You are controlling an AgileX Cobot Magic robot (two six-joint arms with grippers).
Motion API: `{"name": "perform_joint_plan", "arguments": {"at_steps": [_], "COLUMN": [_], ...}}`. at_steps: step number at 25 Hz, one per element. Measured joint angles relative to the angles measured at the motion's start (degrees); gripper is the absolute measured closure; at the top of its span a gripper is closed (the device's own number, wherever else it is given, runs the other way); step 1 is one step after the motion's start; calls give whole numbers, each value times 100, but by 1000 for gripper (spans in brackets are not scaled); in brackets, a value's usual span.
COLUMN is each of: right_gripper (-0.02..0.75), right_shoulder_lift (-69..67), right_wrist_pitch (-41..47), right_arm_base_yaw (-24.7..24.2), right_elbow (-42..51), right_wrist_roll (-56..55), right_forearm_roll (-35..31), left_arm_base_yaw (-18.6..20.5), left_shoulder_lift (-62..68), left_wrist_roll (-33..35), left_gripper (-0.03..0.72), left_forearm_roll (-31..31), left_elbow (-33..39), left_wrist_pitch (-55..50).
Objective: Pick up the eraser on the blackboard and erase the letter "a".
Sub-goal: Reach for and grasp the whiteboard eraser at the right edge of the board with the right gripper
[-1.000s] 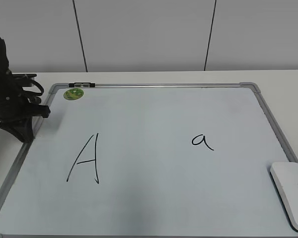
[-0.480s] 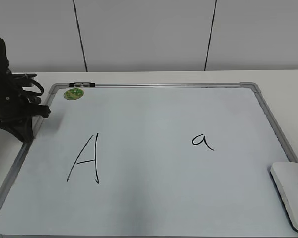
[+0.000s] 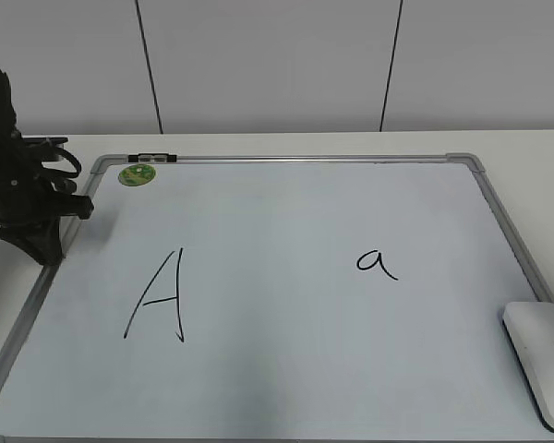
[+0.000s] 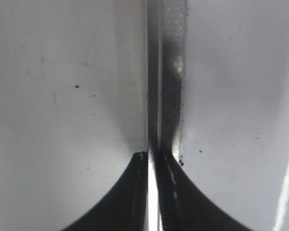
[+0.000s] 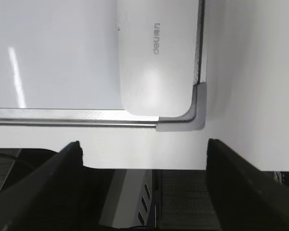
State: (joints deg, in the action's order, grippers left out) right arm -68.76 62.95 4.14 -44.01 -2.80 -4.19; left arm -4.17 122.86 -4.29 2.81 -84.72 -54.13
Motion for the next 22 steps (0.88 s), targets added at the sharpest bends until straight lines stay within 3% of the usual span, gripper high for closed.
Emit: {"name": "perform_joint_plan", "arguments": {"at_steps": [4,9,22], "right_gripper": [142,72,67], "right_shoulder_lift": [-393,-930,-1886], "right_wrist_pitch": [-370,-733,-1475], "right_arm_base_yaw": [0,0,0], "right_elbow": [0,-19,-49], "right_wrist_roll": [12,56,-206], "right_forearm_roll": [-35,-64,296], "left_arm_base_yaw": [0,0,0], "left_shoulder_lift": [0,0,0], "left_wrist_roll": [0,0,0], "left_gripper": [647,643,633], "left_forearm_roll": [14,31,54], "left_elbow": [0,0,-2], "left_wrist_pitch": [0,0,-1]}}
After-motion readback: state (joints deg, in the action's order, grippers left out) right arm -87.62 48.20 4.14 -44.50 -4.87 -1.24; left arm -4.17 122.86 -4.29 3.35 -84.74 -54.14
